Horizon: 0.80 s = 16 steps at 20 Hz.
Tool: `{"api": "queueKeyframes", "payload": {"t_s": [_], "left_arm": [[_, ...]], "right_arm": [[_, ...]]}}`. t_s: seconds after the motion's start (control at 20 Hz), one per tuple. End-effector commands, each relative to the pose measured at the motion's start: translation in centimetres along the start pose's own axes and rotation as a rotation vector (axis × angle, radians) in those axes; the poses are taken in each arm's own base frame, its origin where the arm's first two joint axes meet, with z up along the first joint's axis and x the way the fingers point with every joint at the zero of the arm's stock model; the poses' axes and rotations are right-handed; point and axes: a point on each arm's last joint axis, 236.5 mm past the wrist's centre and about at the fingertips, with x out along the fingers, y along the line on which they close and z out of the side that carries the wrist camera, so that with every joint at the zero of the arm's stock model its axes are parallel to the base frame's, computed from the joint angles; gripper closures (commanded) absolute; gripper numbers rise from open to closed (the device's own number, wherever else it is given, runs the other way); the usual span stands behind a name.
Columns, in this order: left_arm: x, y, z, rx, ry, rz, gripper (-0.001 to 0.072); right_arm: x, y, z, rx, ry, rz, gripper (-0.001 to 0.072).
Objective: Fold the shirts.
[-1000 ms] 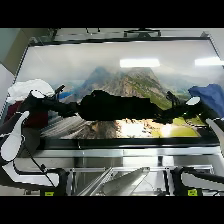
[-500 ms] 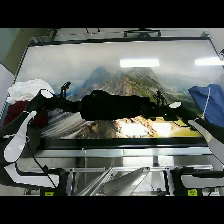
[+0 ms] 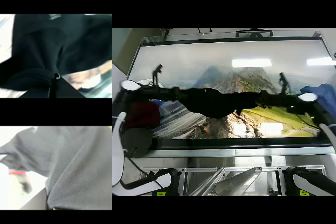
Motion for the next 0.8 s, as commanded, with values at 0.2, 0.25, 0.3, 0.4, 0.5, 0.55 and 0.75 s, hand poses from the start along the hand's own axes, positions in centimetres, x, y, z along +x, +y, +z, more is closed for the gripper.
{"api": "queueKeyframes", "payload": {"t_s": [0.2, 0.25, 0.3, 0.4, 0.5, 0.55, 0.75], "left_arm": [[-21.4, -21.0, 5.8, 0.435, -0.56, -0.117, 0.0682], [-24.0, -23.0, 5.2, 0.493, -0.63, -0.092, 0.0681], [-26.0, -24.6, 4.5, 0.537, -0.681, -0.069, 0.0681], [-28.3, -26.0, 3.2, 0.579, -0.746, -0.026, 0.0681], [-28.3, -25.4, 2.4, 0.561, -0.755, -0.006, 0.068], [-27.5, -24.5, 2.3, 0.536, -0.737, -0.009, 0.068], [-20.1, -18.0, 2.2, 0.381, -0.533, -0.073, 0.068]], "right_arm": [[-19.7, 20.7, 5.0, -0.489, -0.45, 0.13, 0.0695], [-21.5, 22.2, 4.8, -0.523, -0.502, 0.119, 0.0696], [-22.7, 23.1, 4.4, -0.553, -0.532, 0.107, 0.0695], [-23.4, 23.8, 3.4, -0.576, -0.543, 0.097, 0.0695], [-22.7, 23.4, 2.8, -0.572, -0.5, 0.101, 0.0695], [-21.9, 22.8, 2.7, -0.551, -0.469, 0.11, 0.0695], [-16.4, 15.5, 2.6, -0.402, -0.289, 0.049, 0.0695]]}}
